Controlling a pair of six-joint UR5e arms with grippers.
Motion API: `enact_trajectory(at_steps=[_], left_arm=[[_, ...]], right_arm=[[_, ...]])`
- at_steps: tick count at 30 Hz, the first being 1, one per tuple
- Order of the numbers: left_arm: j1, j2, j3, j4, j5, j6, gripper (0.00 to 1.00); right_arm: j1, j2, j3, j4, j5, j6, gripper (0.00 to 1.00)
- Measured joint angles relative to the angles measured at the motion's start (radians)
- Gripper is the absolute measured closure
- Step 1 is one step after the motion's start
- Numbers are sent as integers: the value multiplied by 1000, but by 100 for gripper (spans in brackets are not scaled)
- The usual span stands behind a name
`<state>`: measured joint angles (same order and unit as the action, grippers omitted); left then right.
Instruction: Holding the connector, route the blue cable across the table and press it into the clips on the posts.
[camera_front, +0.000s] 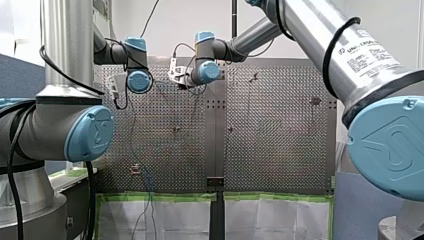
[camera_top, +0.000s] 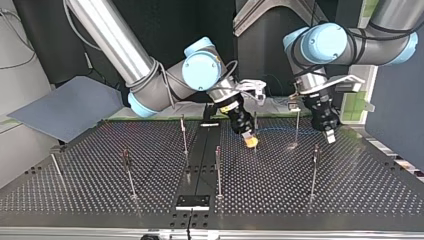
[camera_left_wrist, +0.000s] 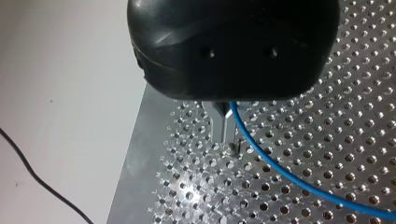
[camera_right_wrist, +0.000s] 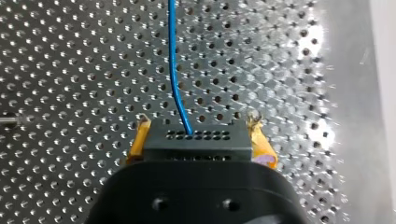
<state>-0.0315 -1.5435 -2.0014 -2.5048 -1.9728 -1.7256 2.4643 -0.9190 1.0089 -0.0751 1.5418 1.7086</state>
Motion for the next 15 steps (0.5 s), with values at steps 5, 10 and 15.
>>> enact_trajectory(at_steps=[5,10,15], left_arm=[[11,0,8,-5,1,-4,100],[24,0,21,-8,10,-9,100],[40,0,41,-24,27,-18,100]], right_arm=[[2,18,-42,10,-1,1,100],[8,27,-85,16,-7,9,100],[20,44,-125,42,-9,14,100]])
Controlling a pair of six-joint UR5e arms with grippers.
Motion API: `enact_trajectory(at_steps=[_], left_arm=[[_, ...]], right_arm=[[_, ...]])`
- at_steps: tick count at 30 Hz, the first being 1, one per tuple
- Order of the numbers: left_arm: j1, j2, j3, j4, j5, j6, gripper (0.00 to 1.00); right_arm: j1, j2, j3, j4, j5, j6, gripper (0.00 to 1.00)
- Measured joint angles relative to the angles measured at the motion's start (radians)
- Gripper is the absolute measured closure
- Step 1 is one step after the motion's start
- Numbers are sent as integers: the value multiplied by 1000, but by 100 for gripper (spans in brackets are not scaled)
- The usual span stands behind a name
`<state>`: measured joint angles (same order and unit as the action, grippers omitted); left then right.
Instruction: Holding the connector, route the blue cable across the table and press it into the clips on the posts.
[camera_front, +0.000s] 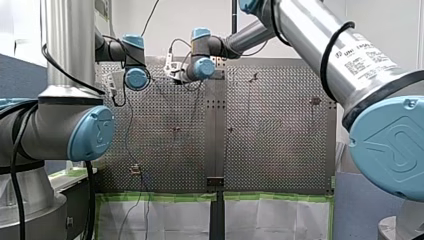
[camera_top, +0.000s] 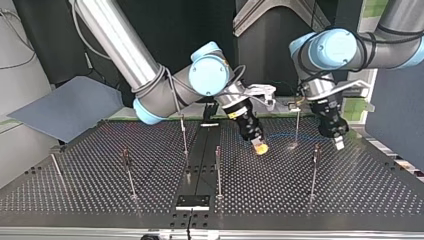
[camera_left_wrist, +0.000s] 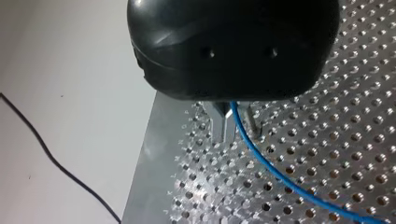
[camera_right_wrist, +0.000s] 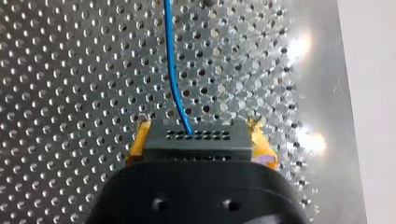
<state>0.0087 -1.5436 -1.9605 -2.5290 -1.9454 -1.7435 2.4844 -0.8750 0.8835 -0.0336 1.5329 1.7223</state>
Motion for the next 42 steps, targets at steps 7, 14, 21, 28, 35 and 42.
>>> enact_trajectory(at_steps=[7,14,21,28,35,42], left_arm=[[28,-2,15,-6,17,-3,100],[54,-24,29,1,56,-10,100],[79,-58,50,28,95,-26,100],[108,-64,58,46,140,-45,100],[121,-104,66,56,195,-55,100],[133,-155,89,90,249,-70,100]], right_arm=[[9,16,-66,16,2,5,100],[4,22,-127,21,3,15,100],[0,27,-192,23,3,16,100],[1,43,-237,36,7,16,100],[2,68,-240,47,26,16,100],[1,92,-240,50,46,17,100]])
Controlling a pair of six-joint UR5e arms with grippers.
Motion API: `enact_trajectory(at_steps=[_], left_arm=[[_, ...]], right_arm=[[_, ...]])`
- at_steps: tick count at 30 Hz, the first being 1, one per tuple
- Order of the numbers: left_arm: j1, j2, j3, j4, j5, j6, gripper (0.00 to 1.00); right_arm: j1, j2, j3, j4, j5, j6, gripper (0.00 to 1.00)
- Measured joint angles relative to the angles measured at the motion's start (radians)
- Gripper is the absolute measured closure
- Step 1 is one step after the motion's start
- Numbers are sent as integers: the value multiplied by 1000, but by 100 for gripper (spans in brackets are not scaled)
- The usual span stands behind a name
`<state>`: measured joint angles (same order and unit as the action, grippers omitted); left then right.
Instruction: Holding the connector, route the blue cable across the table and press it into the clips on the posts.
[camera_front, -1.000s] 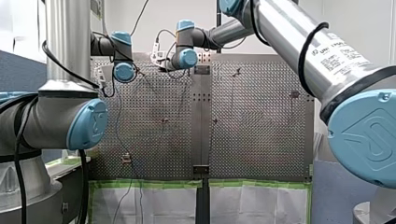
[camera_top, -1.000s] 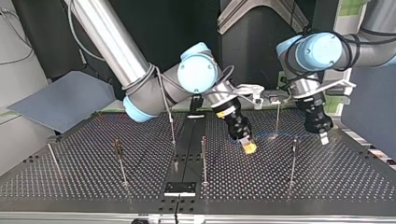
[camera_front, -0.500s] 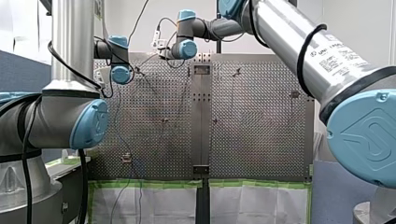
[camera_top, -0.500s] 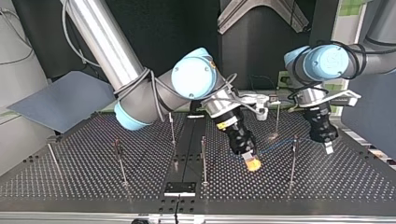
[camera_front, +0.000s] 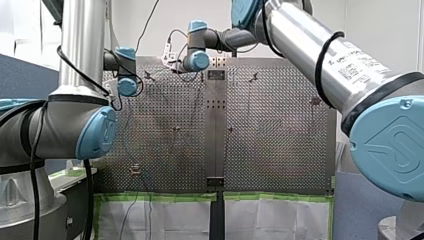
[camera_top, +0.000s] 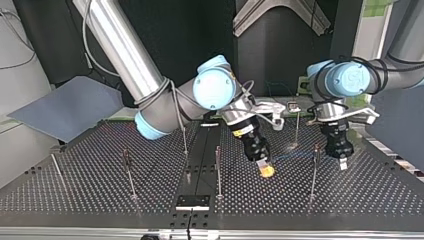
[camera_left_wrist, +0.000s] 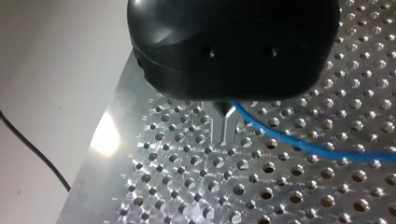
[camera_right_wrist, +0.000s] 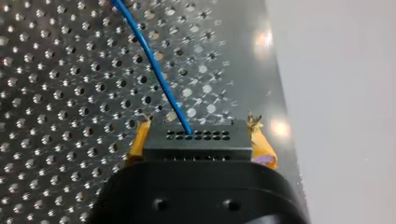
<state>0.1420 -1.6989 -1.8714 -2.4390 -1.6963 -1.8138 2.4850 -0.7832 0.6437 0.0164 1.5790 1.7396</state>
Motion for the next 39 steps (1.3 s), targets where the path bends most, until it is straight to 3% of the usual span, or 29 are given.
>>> enact_trajectory(at_steps=[6,13,15,17,22,24,25,26,27,28,30,31,32,39], left_arm=[[9,-39,26,9,31,-9,100],[21,-49,35,-2,29,-21,100],[23,-49,35,-16,16,-29,95],[22,-49,35,-31,1,-38,76],[14,-48,35,-72,-35,-53,76],[11,-47,35,-83,-34,-62,72],[11,-47,35,-88,-30,-67,65],[10,-46,35,-93,-25,-73,50],[10,-45,34,-100,-18,-79,50],[10,-44,34,-106,-14,-83,44],[9,-41,34,-120,-8,-88,44],[8,-39,34,-127,-8,-90,11],[8,-37,34,-134,-8,-92,0],[6,-1,33,-190,-40,-97,0]], right_arm=[[-6,14,0,0,18,0,100],[-14,16,0,-1,22,0,100],[-15,16,0,0,22,0,100],[-16,17,0,0,22,0,100],[-25,18,0,2,41,1,100],[-28,18,1,3,50,0,100],[-29,18,2,4,53,0,100],[-30,18,2,5,55,0,100],[-31,18,2,5,57,0,100],[-32,18,3,6,58,0,100],[-32,18,3,7,59,-1,100],[-32,18,4,8,59,-2,100],[-31,18,4,8,59,-2,100],[-32,18,10,13,60,-2,100]])
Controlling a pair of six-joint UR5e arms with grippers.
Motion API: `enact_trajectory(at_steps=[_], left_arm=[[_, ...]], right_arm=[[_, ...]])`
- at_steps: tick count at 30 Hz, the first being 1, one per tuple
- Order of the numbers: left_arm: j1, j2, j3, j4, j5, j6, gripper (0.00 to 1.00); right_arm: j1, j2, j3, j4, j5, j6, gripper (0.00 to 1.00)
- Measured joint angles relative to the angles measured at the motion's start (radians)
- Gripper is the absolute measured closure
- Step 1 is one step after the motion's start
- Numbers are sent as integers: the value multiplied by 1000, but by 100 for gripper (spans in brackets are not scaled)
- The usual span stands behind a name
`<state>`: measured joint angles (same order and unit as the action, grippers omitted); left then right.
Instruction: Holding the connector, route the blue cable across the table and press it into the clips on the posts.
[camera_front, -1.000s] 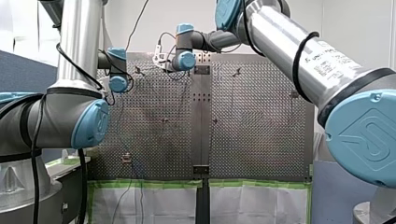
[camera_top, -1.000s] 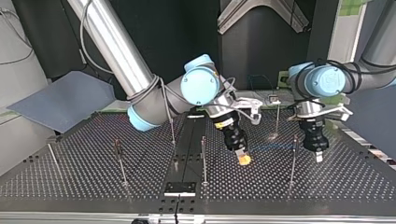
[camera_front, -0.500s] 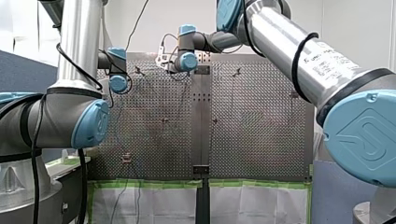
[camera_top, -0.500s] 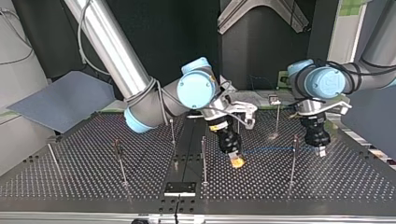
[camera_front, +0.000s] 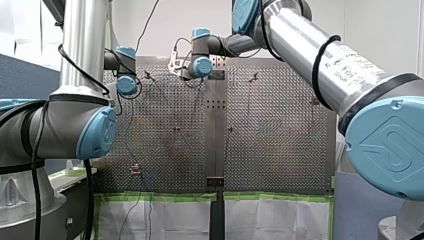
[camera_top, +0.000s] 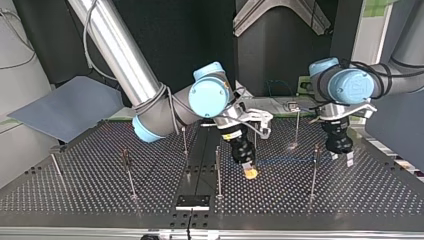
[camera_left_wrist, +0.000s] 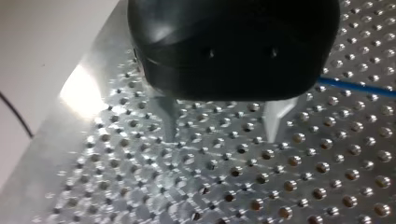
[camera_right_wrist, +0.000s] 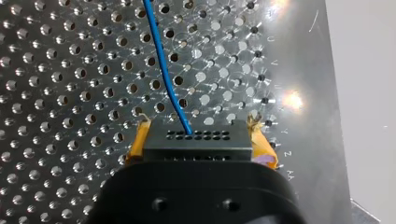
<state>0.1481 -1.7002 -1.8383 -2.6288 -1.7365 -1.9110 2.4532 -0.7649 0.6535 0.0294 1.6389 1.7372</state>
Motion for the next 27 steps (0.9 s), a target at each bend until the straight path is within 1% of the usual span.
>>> enact_trajectory(at_steps=[3,8,11,15,18,22,27], left_arm=[[0,17,-3,-28,-11,-2,0],[-4,52,-27,-71,-11,-11,0],[-9,75,-46,-96,0,-21,0],[-18,114,-84,-135,32,-43,0],[-20,142,-112,-163,46,-53,0],[-23,177,-144,-199,52,-63,0],[-31,220,-158,-231,56,-59,0]], right_arm=[[-3,0,6,1,1,0,100],[-4,1,11,1,1,0,100],[-4,1,12,1,1,0,100],[-4,1,12,1,1,1,100],[-4,1,12,2,1,1,100],[-4,2,12,3,1,1,100],[-4,3,12,4,1,2,100]])
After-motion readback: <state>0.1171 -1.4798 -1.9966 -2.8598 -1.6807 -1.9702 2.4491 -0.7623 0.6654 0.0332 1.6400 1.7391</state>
